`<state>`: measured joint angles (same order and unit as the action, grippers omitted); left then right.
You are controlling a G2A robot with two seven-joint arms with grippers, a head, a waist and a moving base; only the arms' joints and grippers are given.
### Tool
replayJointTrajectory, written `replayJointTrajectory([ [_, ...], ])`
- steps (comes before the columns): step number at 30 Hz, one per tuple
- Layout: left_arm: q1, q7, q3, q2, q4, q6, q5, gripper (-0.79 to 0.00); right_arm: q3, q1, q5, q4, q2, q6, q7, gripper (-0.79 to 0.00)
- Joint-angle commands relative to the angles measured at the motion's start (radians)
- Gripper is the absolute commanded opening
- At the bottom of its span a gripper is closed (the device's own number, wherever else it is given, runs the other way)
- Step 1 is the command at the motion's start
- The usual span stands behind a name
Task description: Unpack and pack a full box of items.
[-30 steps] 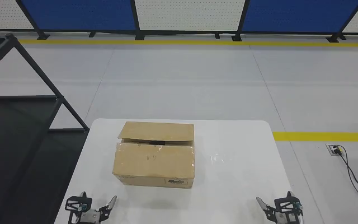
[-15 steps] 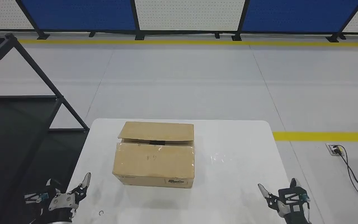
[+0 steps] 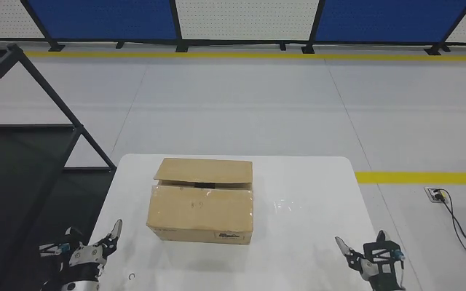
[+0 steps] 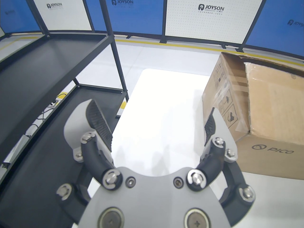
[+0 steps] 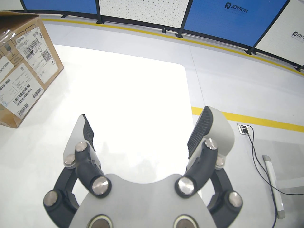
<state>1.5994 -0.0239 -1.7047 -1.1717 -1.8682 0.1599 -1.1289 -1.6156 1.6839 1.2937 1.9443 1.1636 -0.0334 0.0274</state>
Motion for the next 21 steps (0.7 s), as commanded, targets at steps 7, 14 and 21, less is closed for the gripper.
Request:
replayJointTrajectory([
  [7, -0.19, -0.01, 0.11, -0.005, 0.184, -0.034, -0.139, 0.0, 0.01, -0.013, 0.016, -0.006, 0.002, 0.037, -0.007, 0.0],
  [14, -0.251, -0.053, 0.189, -0.012, 0.26, -0.084, -0.204, 0.0, 0.006, -0.01, 0.03, -0.018, 0.003, 0.075, -0.015, 0.0],
  [21, -0.234, -0.059, 0.169, -0.016, 0.244, -0.071, -0.174, 0.0, 0.034, -0.059, 0.079, -0.021, 0.003, 0.101, 0.041, 0.0],
])
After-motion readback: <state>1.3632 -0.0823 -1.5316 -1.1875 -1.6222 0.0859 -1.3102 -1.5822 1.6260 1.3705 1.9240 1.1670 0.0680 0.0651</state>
